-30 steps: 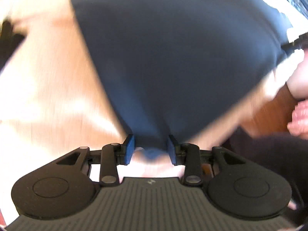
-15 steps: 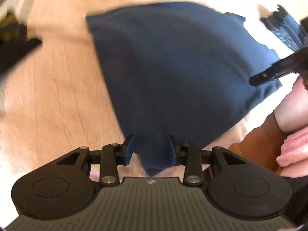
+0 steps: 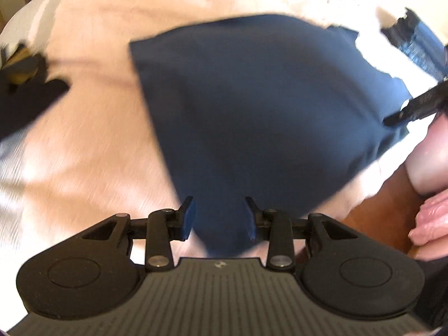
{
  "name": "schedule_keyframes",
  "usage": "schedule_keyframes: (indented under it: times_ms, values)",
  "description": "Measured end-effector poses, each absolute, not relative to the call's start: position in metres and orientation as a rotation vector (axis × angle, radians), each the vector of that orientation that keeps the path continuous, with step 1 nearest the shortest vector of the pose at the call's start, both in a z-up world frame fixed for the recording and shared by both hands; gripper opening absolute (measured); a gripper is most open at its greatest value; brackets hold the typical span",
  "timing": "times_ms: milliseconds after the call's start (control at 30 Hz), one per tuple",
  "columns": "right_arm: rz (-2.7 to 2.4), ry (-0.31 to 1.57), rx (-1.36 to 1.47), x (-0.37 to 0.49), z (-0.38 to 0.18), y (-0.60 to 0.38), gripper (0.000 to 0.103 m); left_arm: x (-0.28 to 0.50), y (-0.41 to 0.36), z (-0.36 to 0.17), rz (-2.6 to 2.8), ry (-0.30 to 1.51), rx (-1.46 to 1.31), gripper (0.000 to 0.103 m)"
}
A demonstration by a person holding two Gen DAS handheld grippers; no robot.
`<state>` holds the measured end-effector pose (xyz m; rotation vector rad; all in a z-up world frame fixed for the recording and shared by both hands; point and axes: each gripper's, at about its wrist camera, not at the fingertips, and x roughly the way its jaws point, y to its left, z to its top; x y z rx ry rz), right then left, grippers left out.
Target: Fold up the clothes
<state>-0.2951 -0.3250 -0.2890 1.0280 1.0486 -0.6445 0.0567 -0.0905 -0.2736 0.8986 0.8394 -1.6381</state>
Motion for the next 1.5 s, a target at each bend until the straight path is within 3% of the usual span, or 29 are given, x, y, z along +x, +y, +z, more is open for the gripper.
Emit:
schedule_keyframes:
  times_ms: [133,200,433,700,800,1100,1367,1500]
  values:
    - [-0.700,1.001,1.112,-0.312,-0.300,-0.334,0.050,0.032,-0.114,-0.295,-1.656,0.877,1.024,0.034]
    - [-0.728,0.972,1.154,-0.322,-0.305,-0.339,0.050,0.020,-0.119,-0.305,-1.653,0.868,1.123,0.033]
    - [-0.963,0.779,1.141,-0.390,-0.254,-0.358,0.050,-0.016,-0.165,-0.253,-1.856,0.704,1.155,0.034]
    - [-1.179,0.631,1.088,-0.472,-0.209,-0.387,0.050,-0.136,-0.297,-0.199,-2.250,0.225,1.290,0.041]
    - [-1.187,0.629,1.056,-0.499,-0.204,-0.410,0.050,-0.193,-0.346,-0.201,-2.358,0.071,1.344,0.042]
    - [-1.051,0.735,1.020,-0.555,-0.263,-0.489,0.050,-0.345,-0.445,-0.267,-2.515,-0.363,1.568,0.039]
    - [-0.961,0.795,0.993,-0.576,-0.293,-0.512,0.050,-0.442,-0.501,-0.342,-2.489,-0.947,1.840,0.037]
    - [-0.908,0.789,0.999,-0.584,-0.300,-0.513,0.050,-0.469,-0.512,-0.366,-2.491,-1.066,1.989,0.036]
